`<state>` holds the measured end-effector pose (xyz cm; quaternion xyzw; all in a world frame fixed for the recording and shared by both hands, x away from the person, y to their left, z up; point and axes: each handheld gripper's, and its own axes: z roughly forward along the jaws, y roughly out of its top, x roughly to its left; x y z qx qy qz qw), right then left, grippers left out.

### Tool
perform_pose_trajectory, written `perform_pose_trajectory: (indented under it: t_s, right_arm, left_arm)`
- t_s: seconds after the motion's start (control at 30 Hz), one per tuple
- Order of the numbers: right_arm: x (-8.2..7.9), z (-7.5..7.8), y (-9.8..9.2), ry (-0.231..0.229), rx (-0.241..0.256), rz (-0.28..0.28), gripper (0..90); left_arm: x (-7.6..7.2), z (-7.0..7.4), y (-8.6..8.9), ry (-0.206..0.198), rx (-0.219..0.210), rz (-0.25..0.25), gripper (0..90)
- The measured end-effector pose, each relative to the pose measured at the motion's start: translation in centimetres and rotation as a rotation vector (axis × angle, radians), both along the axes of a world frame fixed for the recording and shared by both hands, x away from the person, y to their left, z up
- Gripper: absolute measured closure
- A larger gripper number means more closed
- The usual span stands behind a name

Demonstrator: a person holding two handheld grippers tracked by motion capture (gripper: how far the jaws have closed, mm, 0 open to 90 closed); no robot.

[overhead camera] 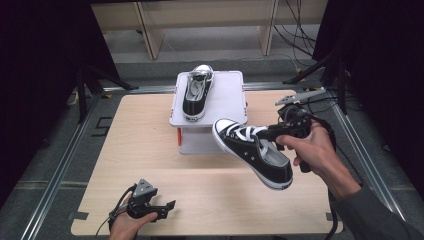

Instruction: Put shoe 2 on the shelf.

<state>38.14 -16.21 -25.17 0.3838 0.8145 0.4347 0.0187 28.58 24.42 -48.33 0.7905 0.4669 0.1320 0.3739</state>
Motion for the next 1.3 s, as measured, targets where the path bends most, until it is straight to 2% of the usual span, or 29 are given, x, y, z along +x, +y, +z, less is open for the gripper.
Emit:
perform_pose_trajectory:
  t_s: [0.07,0.3,0.43,0.47,0.5,0.53,0.67,0.7,0.73,0.77,0.8,0.83,0.87,0.9,1.1,1.17,1.3]
  right_arm:
    - [0.6,0.5,0.2,-0.009,0.002,-0.009,81.9]
    - [4.0,1.6,0.7,-0.045,0.008,-0.107,81.9]
    - [6.2,1.8,1.0,-0.045,0.016,-0.182,81.8]
    - [6.6,1.8,1.2,-0.033,0.014,-0.203,81.8]
    - [7.2,1.8,1.4,-0.051,-0.003,-0.209,81.9]
    - [7.8,1.9,1.8,-0.033,-0.002,-0.238,81.8]
    - [10.2,1.8,2.6,-0.046,0.000,-0.298,81.9]
    - [10.7,1.8,2.9,-0.025,-0.003,-0.330,81.9]
    - [11.5,1.7,3.2,-0.038,-0.005,-0.345,81.8]
    - [12.1,1.7,3.4,-0.027,-0.006,-0.370,81.9]
    - [12.5,1.6,3.6,-0.043,-0.007,-0.380,81.9]
    - [13.1,1.6,4.0,-0.025,-0.006,-0.411,81.8]
    - [13.5,1.6,4.4,-0.032,-0.011,-0.425,81.8]
    - [14.1,1.4,4.6,-0.051,-0.013,-0.424,81.9]
    - [16.6,1.0,6.1,-0.053,-0.011,-0.507,81.8]
    - [17.4,0.8,6.5,-0.077,-0.030,-0.525,81.8]
    - [18.4,0.4,7.2,-0.095,-0.058,-0.556,81.7]
  left_arm:
    - [0.0,0.0,0.1,-0.004,-0.002,-0.005,16.7]
    - [-0.1,0.0,0.2,0.001,-0.005,0.004,16.7]
    - [-0.1,0.0,0.3,0.001,-0.007,0.005,16.7]
    - [-0.1,0.0,0.3,0.001,-0.007,0.005,16.7]
    - [-0.1,0.0,0.3,0.001,-0.008,0.005,16.7]
    - [-0.1,0.1,0.3,0.002,-0.003,0.001,16.7]
    - [-0.1,0.2,0.3,-0.004,-0.010,-0.001,16.7]
    - [-0.2,0.2,0.3,-0.003,-0.008,-0.002,16.7]
    - [-0.2,0.2,0.2,-0.004,-0.010,-0.004,16.7]
    - [-0.2,0.2,0.2,-0.008,-0.016,-0.005,16.7]
    - [-0.2,0.2,0.2,-0.007,-0.016,-0.008,16.7]
    - [-0.2,0.2,0.1,-0.009,-0.017,-0.013,16.7]
    - [-0.3,0.3,0.1,-0.009,-0.016,-0.015,16.7]
    - [-0.3,0.4,0.0,-0.012,-0.021,-0.017,16.7]
    - [-0.5,0.5,-0.2,-0.013,-0.024,-0.034,16.7]
    - [-0.7,0.6,-0.3,-0.020,-0.050,-0.032,16.7]
    - [-0.7,0.6,-0.2,-0.017,-0.032,-0.047,16.7]
